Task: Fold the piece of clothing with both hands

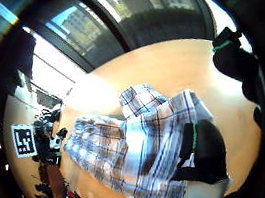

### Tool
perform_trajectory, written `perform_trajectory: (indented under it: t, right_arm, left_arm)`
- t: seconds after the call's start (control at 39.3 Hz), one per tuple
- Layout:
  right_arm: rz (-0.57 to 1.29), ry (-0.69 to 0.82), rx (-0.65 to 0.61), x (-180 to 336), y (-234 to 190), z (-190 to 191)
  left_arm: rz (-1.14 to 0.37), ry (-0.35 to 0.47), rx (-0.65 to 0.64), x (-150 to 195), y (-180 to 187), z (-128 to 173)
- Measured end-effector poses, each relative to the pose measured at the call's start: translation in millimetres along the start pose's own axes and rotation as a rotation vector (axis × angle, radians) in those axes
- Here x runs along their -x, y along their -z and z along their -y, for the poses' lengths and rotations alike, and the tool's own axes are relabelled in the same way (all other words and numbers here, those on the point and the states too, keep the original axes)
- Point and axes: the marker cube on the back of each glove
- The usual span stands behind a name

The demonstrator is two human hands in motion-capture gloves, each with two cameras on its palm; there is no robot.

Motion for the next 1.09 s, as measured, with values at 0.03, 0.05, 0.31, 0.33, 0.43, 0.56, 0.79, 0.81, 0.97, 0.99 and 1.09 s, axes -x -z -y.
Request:
perform_trajectory:
  t: [0.03,0.05,0.31,0.33,0.43,0.56,0.79,0.81,0.97,0.99,1.09]
  right_arm:
    - [0.043,-0.02,0.047,-5,0,-14]
    - [0.081,-0.039,0.075,-10,0,-25]
    - [-0.057,-0.29,0.306,-64,-33,-90]
    - [-0.09,-0.314,0.325,-65,-33,-92]
    - [-0.209,-0.381,0.383,-62,-18,-102]
    - [-0.247,-0.349,0.471,-53,-26,-100]
    - [-0.274,-0.348,0.553,-48,-29,-97]
    - [-0.296,-0.372,0.518,-50,-29,-92]
    - [-0.319,-0.389,0.459,-52,-23,-74]
    - [-0.306,-0.385,0.467,-53,-22,-72]
    - [-0.185,-0.396,0.45,-56,-15,-57]
  left_arm:
    - [-0.005,-0.001,-0.003,2,1,-5]
    - [0.005,0.0,0.006,5,0,-13]
    - [-0.108,-0.063,0.131,-20,-35,-54]
    - [-0.104,-0.072,0.138,-24,-39,-56]
    - [-0.098,-0.125,0.124,-45,-50,-55]
    - [-0.104,-0.164,0.199,-59,-62,-58]
    - [-0.23,-0.108,0.511,-58,-66,-89]
    - [-0.232,-0.098,0.535,-58,-64,-93]
    - [-0.195,-0.071,0.538,-62,-63,-94]
    - [-0.197,-0.071,0.522,-64,-64,-92]
    - [-0.233,-0.079,0.438,-75,-69,-81]
